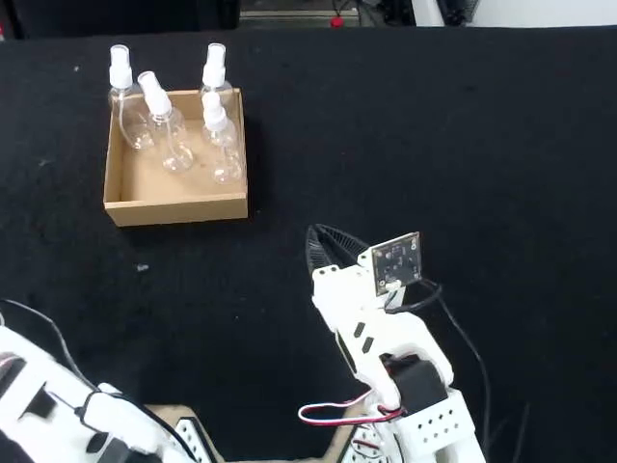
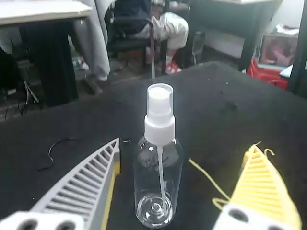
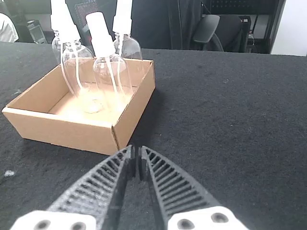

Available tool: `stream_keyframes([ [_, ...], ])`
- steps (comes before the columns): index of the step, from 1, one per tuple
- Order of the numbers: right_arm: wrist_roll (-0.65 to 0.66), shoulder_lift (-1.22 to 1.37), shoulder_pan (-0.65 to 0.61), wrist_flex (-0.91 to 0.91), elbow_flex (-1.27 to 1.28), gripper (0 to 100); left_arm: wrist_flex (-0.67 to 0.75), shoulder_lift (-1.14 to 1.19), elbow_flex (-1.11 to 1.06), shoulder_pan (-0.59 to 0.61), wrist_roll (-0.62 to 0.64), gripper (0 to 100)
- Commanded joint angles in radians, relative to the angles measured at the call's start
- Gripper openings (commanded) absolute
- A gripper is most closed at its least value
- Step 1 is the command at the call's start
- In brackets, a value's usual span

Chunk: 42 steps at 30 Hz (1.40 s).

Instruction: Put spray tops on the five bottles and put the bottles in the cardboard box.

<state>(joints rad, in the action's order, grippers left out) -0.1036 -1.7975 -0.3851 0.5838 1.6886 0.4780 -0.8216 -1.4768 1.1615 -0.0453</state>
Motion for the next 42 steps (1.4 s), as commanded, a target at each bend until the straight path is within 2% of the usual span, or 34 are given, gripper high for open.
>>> stream_keyframes([
  [1,0.009,-0.085,-0.005,0.005,-0.004,1.5,0.098,0.031,-0.01,-0.015,-0.014,38],
  [5,0.009,-0.085,-0.005,0.006,-0.004,1.5,0.028,0.141,0.096,-0.013,-0.012,38],
  [10,0.009,-0.085,-0.005,0.006,-0.004,1.5,0.028,0.318,0.225,-0.01,-0.012,38],
  [12,0.009,-0.085,-0.005,0.006,-0.004,1.5,0.074,0.376,0.246,-0.008,-0.012,38],
  [19,0.009,-0.085,-0.005,0.005,-0.004,1.5,0.39,0.575,0.243,-0.008,-0.014,38],
  [23,0.009,-0.085,-0.005,0.005,-0.004,1.5,0.476,0.698,0.265,-0.008,-0.066,38],
  [28,0.009,-0.085,-0.005,0.005,-0.004,1.5,0.571,0.799,0.312,0.007,-0.068,38],
  [42,0.009,-0.085,-0.005,0.006,-0.004,1.5,0.595,0.921,0.409,0.007,-0.068,38],
])
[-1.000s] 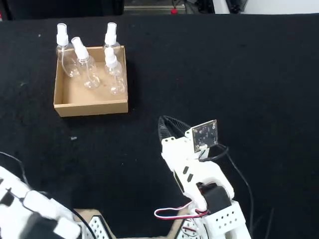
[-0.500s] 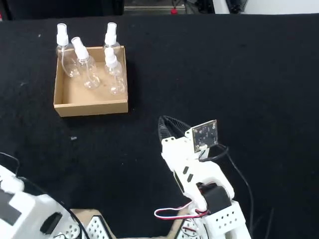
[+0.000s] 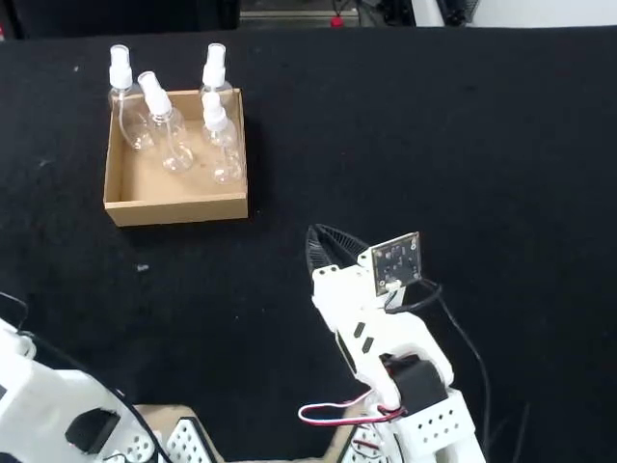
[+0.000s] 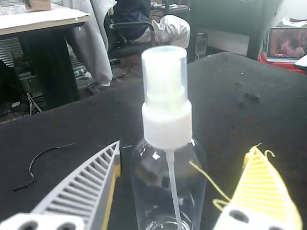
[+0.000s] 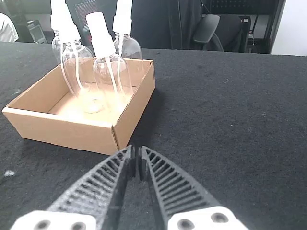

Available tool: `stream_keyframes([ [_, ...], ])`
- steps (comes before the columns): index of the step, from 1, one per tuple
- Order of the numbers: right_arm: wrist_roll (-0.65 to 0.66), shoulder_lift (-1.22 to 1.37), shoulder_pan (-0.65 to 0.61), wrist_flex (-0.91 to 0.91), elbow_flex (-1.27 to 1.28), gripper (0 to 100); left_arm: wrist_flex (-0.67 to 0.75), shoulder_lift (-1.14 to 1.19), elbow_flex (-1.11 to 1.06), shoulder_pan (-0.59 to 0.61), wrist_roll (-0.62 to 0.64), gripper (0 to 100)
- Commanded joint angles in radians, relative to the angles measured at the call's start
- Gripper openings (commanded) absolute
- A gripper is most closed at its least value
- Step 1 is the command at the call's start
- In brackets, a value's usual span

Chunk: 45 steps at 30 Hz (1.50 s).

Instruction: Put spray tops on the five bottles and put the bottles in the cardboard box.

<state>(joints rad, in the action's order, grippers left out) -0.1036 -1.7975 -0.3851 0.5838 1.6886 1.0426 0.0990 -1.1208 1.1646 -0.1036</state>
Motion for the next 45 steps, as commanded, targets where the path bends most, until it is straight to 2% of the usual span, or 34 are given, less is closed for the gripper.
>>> stream_keyframes([
  [1,0.009,-0.085,-0.005,0.006,-0.004,1.5,0.028,0.003,0.059,0.002,-0.009,38],
  [13,0.009,-0.085,-0.005,0.006,-0.004,1.5,0.032,0.077,0.131,0.002,-0.009,38],
  [45,0.009,-0.085,-0.005,0.006,-0.004,1.5,0.034,0.068,0.151,-0.004,-0.014,38],
])
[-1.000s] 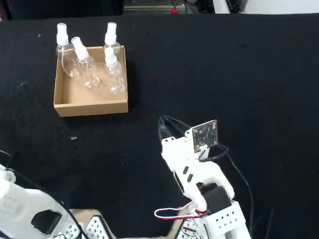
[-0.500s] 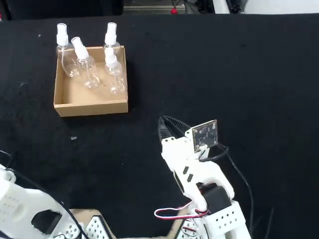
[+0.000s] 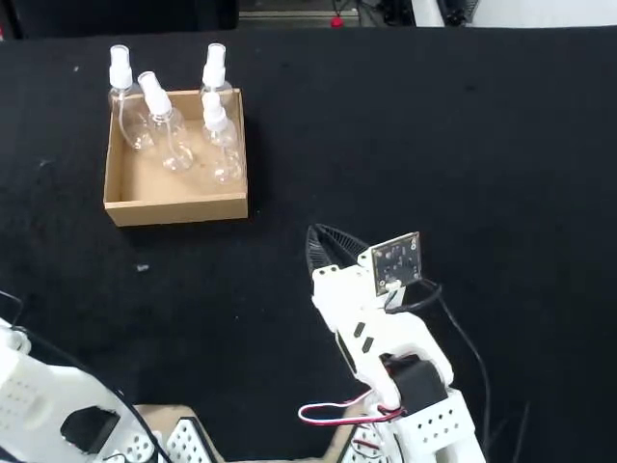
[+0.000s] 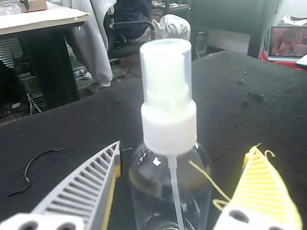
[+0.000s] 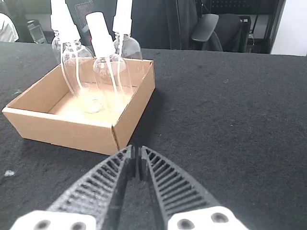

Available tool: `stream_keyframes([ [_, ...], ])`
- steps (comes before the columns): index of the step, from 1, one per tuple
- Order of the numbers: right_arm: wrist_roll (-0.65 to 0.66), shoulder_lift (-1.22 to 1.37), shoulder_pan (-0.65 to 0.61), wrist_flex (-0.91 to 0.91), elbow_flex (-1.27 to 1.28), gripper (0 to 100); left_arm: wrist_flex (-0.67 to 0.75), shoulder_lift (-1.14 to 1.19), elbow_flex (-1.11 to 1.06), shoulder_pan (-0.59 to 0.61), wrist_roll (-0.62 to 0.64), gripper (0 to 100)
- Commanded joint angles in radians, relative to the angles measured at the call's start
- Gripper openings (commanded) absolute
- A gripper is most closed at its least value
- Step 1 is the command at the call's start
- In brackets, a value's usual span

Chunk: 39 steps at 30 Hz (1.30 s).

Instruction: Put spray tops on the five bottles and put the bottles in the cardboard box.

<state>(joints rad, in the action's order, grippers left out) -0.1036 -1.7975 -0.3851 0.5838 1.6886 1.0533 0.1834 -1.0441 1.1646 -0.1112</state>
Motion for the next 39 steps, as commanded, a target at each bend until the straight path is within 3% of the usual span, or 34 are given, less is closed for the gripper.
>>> stream_keyframes([
  [1,0.009,-0.085,-0.005,0.006,-0.004,1.5,0.023,-0.017,0.087,-0.004,-0.008,38],
  [39,0.009,-0.085,-0.005,0.006,-0.004,1.5,0.021,-0.006,0.024,-0.03,-0.008,37],
])
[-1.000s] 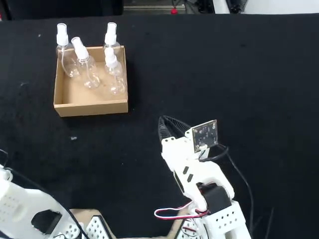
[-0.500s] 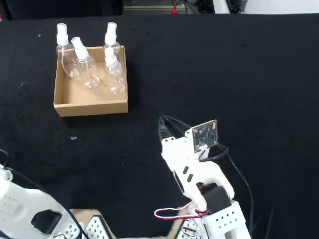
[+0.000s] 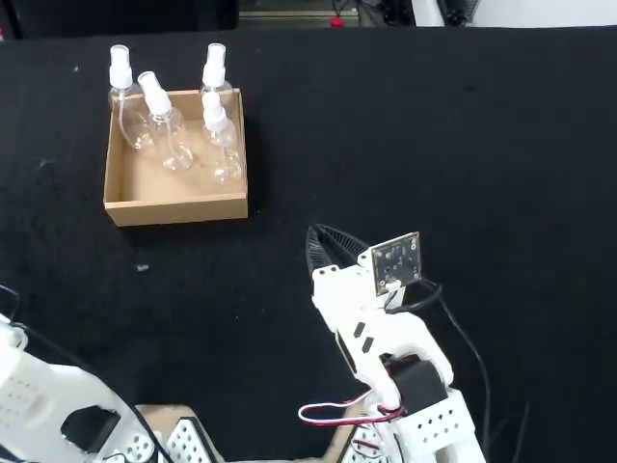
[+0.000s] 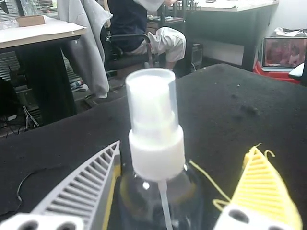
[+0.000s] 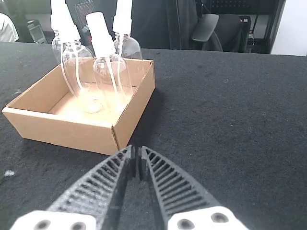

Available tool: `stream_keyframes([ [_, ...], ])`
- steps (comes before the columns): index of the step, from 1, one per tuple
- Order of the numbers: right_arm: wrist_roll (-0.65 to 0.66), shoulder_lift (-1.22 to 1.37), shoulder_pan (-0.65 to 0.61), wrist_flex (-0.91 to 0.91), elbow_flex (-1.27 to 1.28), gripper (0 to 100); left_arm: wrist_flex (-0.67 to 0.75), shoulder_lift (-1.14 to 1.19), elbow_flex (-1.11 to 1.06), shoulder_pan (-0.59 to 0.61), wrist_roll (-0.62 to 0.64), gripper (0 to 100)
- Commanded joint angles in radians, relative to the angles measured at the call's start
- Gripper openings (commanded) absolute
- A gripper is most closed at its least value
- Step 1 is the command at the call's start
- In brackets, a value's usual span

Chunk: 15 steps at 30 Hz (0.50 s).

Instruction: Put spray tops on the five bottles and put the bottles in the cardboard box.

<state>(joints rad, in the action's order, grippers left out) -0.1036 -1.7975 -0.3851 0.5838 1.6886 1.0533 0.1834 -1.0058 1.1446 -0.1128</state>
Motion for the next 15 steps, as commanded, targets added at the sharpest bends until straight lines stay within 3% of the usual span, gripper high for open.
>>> stream_keyframes([
  [1,0.009,-0.085,-0.005,0.006,-0.004,1.5,0.021,-0.006,-0.015,-0.01,-0.006,37],
  [15,0.009,-0.085,-0.005,0.006,-0.004,1.5,0.021,-0.006,-0.013,-0.01,-0.002,37],
])
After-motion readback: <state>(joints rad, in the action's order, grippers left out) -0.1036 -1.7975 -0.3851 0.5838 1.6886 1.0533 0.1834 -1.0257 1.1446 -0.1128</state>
